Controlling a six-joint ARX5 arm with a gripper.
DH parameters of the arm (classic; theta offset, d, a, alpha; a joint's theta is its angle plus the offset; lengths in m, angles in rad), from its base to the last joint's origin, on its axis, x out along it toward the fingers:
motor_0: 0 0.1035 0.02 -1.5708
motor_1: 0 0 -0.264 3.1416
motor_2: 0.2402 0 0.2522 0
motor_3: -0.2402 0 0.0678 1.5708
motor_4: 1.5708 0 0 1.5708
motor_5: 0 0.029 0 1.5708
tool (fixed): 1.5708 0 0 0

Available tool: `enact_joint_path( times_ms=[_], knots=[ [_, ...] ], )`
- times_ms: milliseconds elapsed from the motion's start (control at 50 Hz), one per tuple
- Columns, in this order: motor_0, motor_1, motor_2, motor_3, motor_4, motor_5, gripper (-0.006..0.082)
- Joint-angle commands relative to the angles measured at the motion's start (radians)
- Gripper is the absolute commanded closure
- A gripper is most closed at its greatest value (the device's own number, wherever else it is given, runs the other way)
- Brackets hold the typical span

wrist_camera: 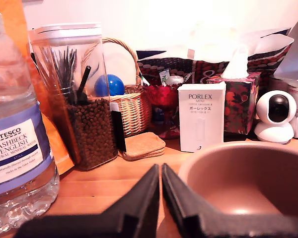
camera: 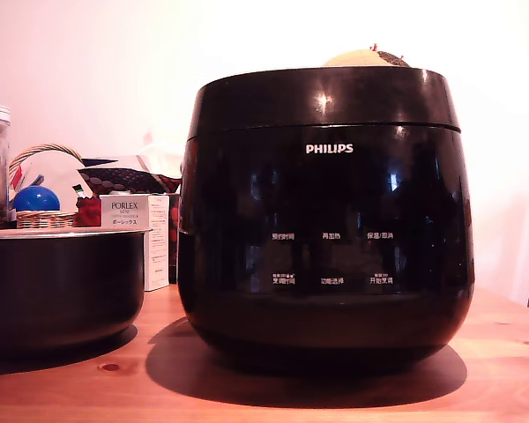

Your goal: Open the rice cooker by pressing the large metal button on the top of its lid with medium force

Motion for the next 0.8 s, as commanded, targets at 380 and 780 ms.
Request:
enact_joint_path(
  times_ms=[380, 780],
  knots=[
    [0.050, -0.010, 0.034, 0.125, 0.386, -0.419, 0.0786],
    [-0.064, 0.136, 0.196, 0.111, 0.825, -0.578, 0.0786]
  ],
)
